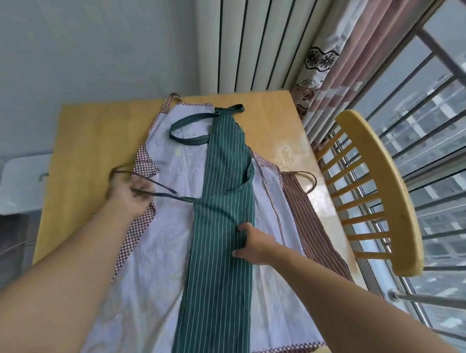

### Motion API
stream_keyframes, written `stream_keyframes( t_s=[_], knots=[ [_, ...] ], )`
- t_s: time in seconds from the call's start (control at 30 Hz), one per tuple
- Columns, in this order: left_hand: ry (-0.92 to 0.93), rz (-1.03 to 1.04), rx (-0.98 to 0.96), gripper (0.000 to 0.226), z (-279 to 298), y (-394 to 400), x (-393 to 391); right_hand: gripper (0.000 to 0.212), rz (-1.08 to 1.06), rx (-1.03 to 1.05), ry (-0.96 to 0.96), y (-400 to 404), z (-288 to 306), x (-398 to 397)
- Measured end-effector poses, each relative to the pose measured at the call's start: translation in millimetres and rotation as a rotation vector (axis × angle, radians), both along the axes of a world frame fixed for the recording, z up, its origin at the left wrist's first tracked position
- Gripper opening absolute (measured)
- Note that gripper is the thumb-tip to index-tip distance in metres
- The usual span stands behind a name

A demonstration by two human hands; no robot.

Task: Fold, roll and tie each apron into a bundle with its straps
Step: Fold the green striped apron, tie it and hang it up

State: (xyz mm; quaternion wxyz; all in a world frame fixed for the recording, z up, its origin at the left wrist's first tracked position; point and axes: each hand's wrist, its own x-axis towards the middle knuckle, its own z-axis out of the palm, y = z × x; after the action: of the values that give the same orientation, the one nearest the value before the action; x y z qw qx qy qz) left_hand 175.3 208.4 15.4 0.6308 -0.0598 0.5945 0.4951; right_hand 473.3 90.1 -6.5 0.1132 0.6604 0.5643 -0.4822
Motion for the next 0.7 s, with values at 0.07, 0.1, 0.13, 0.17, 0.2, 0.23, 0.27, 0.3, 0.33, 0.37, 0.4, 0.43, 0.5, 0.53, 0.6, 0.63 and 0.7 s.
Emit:
stream_keyframes(
  t_s=[0.07,0.1,0.13,0.17,0.2,0.23,0.27,0.3,0.33,0.37,0.4,0.43,0.5,0.53,0.6,0.63,0.7],
  knots=[
    [0.024,0.044,0.019,0.052,7.4,9.8,-32.4,0.078,0.014,0.025,-0.014,-4.4,-2.4,-1.1],
    [0.036,0.046,0.030,0.059,15.4,12.9,-43.4,0.080,0.025,0.036,-0.024,-6.5,-3.5,-1.8],
    [0.108,0.049,0.024,0.063,23.6,13.9,-51.1,0.081,0.031,0.047,-0.033,-9.0,-4.3,-2.7],
    [0.221,0.051,-0.008,0.060,31.7,11.1,-53.5,0.082,0.030,0.060,-0.043,-11.6,-4.5,-3.0],
    [0.382,0.036,-0.050,0.052,35.0,5.7,-52.4,0.081,0.017,0.084,-0.050,-14.5,-3.8,-3.6],
    [0.552,0.008,-0.085,0.042,37.5,-0.4,-48.3,0.077,-0.026,0.125,-0.057,-18.5,-3.0,-4.8],
    [0.669,-0.042,-0.080,0.035,33.0,-5.7,-43.7,0.072,-0.109,0.180,-0.066,-22.9,-2.6,-5.2],
    [0.705,-0.131,-0.051,0.026,26.1,-13.8,-35.4,0.068,-0.219,0.236,-0.087,-27.9,-2.7,-5.8],
    [0.663,-0.257,-0.010,0.016,21.1,-25.4,-22.6,0.064,-0.331,0.280,-0.115,-33.3,-2.8,-6.9],
    [0.605,-0.427,0.001,0.012,13.5,-38.5,-7.0,0.061,-0.420,0.281,-0.136,-37.3,-3.3,-6.8],
    [0.564,-0.624,-0.003,0.013,5.5,-53.2,9.6,0.060,-0.477,0.234,-0.137,-41.0,-4.3,-6.7],
    [0.551,-0.824,-0.017,0.019,1.7,-69.7,28.6,0.059,-0.507,0.168,-0.122,-44.2,-4.7,-6.7],
    [0.556,-1.104,-0.038,0.027,-9.3,-97.7,58.0,0.056,-0.547,0.074,-0.072,-50.7,-7.4,-5.7],
    [0.578,-1.158,-0.036,0.025,-14.2,-109.9,67.4,0.053,-0.573,0.056,-0.051,-55.5,-9.6,-4.8],
    [0.611,-1.141,-0.023,0.017,-26.2,-127.0,74.1,0.052,-0.613,0.034,-0.018,-65.1,-12.4,-3.7],
    [0.605,-1.099,-0.018,0.012,-31.8,-135.2,74.7,0.053,-0.618,0.024,-0.013,-71.0,-12.3,-3.6],
    [0.585,-1.037,-0.001,0.012,-36.5,-151.8,71.2,0.054,-0.589,0.010,-0.033,-84.4,-10.0,-3.8]
  ],
)
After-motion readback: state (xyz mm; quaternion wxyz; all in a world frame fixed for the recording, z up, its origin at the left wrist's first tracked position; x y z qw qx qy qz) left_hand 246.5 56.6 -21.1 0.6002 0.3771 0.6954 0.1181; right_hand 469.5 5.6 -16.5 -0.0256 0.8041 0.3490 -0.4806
